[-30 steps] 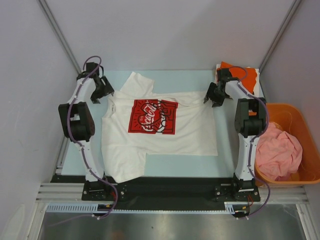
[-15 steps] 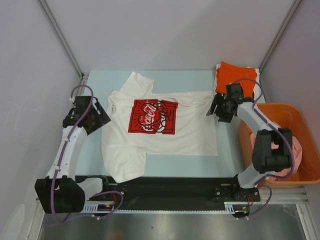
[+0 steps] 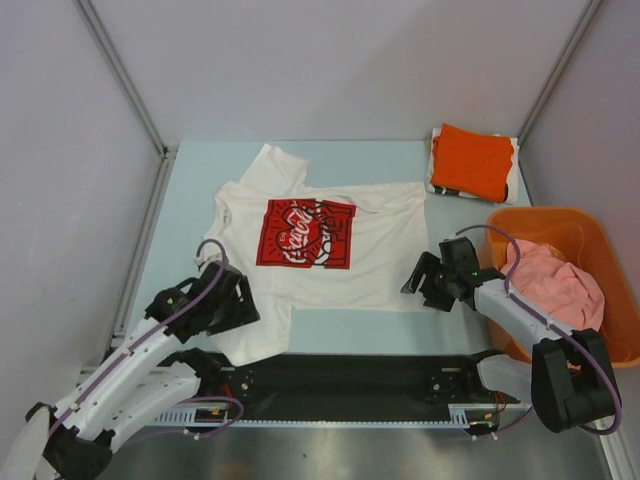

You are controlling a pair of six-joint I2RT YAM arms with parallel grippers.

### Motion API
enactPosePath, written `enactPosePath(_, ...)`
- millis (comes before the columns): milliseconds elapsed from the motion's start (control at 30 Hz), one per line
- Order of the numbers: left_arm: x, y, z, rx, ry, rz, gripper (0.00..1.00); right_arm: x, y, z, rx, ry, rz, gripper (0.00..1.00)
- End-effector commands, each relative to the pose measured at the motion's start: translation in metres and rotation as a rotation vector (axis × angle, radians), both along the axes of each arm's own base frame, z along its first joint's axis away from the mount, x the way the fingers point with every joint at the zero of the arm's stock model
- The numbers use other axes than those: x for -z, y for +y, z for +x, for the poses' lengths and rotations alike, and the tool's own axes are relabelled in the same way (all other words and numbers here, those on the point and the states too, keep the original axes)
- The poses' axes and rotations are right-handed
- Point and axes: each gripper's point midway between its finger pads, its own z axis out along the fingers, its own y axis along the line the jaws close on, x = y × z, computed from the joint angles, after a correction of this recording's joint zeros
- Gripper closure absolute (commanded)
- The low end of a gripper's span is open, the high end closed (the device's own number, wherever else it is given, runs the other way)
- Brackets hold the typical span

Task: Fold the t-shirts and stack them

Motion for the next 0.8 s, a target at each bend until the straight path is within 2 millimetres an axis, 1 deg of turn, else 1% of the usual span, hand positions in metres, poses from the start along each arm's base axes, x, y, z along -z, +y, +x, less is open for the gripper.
enactPosePath(0, 0.018, -0.009, -0.033, -0.094, 0.078, -0.077, 0.25, -0.001, 0.004, 0.011, 0.037, -0.043, 0.016, 0.25)
enactPosePath(67, 0.029, -0.016, -0.043, -0.101, 0.118, -0.092, 0.24, 0.003, 0.004, 0.011, 0.037, -0.029, 0.010, 0.25)
enactPosePath(100, 0.040, -0.015, -0.049, -0.104, 0.140, -0.074, 0.23, 0.003, 0.004, 0.013, 0.033, -0.034, 0.011, 0.25)
enactPosePath(167, 0.050, -0.021, -0.056, -0.096, 0.166, -0.053, 0.20, 0.005, 0.004, 0.013, 0.033, -0.029, 0.010, 0.24)
enactPosePath(300, 0.075, -0.020, -0.066, -0.093, 0.224, 0.022, 0.17, 0.005, 0.004, 0.012, 0.028, -0.025, 0.005, 0.24)
enactPosePath(400, 0.087, -0.016, -0.065, -0.097, 0.231, 0.068, 0.18, 0.007, 0.003, 0.010, 0.023, -0.023, -0.001, 0.24)
enactPosePath(533, 0.096, -0.013, -0.063, -0.100, 0.231, 0.102, 0.18, 0.009, 0.002, 0.008, 0.020, -0.020, -0.007, 0.23)
enactPosePath(633, 0.100, -0.011, -0.059, -0.109, 0.212, 0.118, 0.20, 0.010, 0.000, 0.008, 0.032, -0.019, -0.007, 0.23)
enactPosePath(667, 0.100, -0.011, -0.055, -0.118, 0.188, 0.114, 0.23, 0.010, -0.001, 0.009, 0.046, -0.020, -0.010, 0.23)
enactPosePath(700, 0.098, -0.015, -0.048, -0.117, 0.152, 0.089, 0.28, 0.010, -0.005, 0.009, 0.078, -0.025, -0.018, 0.24)
enactPosePath(767, 0.096, -0.021, -0.042, -0.108, 0.118, 0.057, 0.33, 0.010, -0.011, 0.008, 0.108, -0.034, -0.026, 0.24)
